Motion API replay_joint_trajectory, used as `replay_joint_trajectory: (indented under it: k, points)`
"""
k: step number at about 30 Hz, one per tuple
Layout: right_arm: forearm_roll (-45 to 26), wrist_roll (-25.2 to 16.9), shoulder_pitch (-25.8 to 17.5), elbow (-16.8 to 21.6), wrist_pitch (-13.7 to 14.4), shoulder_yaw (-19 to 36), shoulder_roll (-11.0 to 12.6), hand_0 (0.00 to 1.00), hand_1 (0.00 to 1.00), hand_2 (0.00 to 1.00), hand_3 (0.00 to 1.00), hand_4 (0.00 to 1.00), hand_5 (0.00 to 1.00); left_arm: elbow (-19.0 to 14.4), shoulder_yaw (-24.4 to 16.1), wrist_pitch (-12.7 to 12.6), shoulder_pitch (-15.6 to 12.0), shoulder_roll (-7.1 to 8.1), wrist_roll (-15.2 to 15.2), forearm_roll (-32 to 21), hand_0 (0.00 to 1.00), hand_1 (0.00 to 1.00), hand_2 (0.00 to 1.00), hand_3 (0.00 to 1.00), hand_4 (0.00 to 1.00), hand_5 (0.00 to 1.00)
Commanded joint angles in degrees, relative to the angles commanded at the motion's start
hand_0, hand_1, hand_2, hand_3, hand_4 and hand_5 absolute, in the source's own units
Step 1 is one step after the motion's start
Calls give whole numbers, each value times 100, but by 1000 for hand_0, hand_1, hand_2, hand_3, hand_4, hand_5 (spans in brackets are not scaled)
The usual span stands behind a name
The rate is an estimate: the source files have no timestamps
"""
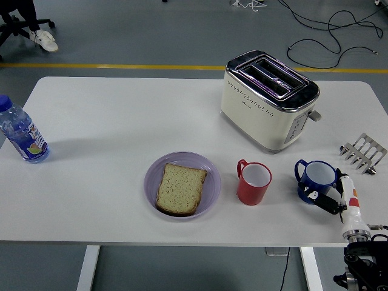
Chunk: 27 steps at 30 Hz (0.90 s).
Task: Pick up the cup,pour liquid into bread,place the cup on the desk
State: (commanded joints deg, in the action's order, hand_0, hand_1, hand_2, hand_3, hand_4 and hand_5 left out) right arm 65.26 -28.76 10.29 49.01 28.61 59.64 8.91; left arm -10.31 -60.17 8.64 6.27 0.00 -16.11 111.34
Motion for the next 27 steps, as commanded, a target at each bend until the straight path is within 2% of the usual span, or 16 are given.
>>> replay_joint_trajectory:
  k: [2,3,8,9,14,15,20,21,26,27]
  points:
    - [57,40,2,-4,-20,10,-2,440,426,563,578,687,112,0,8,-1,3,0,1,-6,653,687,704,587,292,896]
    - [77,47,1,-5,-21,13,-3,512,517,629,639,754,161,0,13,-1,3,0,2,-12,653,686,704,588,292,895]
    - [157,120,0,12,-103,91,-8,512,517,629,639,754,161,0,37,-4,8,0,5,-34,653,686,704,588,292,895]
    - [174,134,0,12,-111,98,-8,597,619,765,833,836,163,0,39,-4,8,0,4,-34,652,687,704,588,292,896]
    - [269,220,-2,1,-97,90,-1,597,619,765,833,836,163,0,46,2,13,0,5,-31,652,687,704,588,292,896]
    - [280,227,-6,1,-100,87,0,664,670,837,928,878,174,0,46,3,15,0,4,-30,653,687,705,587,291,895]
    - [306,191,-30,47,-109,99,12,664,670,837,928,878,174,0,58,-9,16,0,1,-66,653,687,705,587,291,895]
    - [302,184,-33,53,-107,103,14,741,740,901,959,905,167,0,62,-9,17,0,1,-68,652,686,703,587,291,895]
    - [329,143,-93,197,-72,198,34,741,740,901,959,905,167,0,88,-3,23,0,4,-70,652,686,703,587,291,895]
    - [372,148,-102,220,-42,217,38,751,752,906,972,935,160,0,93,-2,25,0,3,-73,653,686,704,588,291,896]
